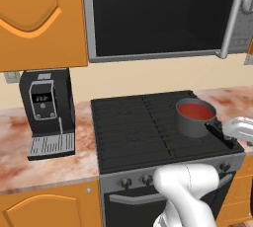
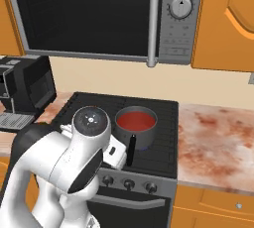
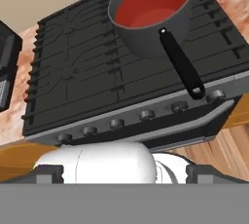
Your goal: Wait until the marinara sauce is simmered to a deep red color and then turn off the stove.
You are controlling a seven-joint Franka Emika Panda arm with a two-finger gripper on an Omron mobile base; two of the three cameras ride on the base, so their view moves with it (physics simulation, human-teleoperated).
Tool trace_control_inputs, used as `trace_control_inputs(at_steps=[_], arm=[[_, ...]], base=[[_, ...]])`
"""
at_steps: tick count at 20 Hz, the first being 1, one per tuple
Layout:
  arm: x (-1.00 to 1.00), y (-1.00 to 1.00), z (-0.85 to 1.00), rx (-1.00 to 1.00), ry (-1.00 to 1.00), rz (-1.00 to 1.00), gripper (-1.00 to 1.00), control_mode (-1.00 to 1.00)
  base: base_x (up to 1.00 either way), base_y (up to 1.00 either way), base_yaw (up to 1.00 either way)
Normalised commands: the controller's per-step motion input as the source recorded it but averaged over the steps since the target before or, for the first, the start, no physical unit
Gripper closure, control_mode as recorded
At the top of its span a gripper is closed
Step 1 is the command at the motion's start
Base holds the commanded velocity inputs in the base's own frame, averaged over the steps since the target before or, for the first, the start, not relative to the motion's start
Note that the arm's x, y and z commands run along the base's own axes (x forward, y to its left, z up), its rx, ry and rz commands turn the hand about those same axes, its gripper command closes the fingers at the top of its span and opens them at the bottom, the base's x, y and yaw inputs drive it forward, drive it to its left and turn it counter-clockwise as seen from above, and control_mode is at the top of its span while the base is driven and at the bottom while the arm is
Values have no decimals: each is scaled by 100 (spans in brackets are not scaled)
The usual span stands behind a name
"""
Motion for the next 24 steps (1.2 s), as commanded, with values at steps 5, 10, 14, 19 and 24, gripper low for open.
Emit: trace_control_inputs(at_steps=[5, 10, 14, 19, 24], arm=[[-19, -76, -57, 0, 0, -5, -100, -100], [-27, -78, -64, 1, 0, -7, -100, -100], [-19, -47, -61, 0, 0, -9, -100, -100], [0, -15, -54, 0, -6, -5, -100, -100], [0, -7, -43, 0, -23, -3, -100, -100]], base=[[0, 0, 0], [0, 0, 0], [0, 0, 0], [0, 0, 0], [0, 0, 0]])
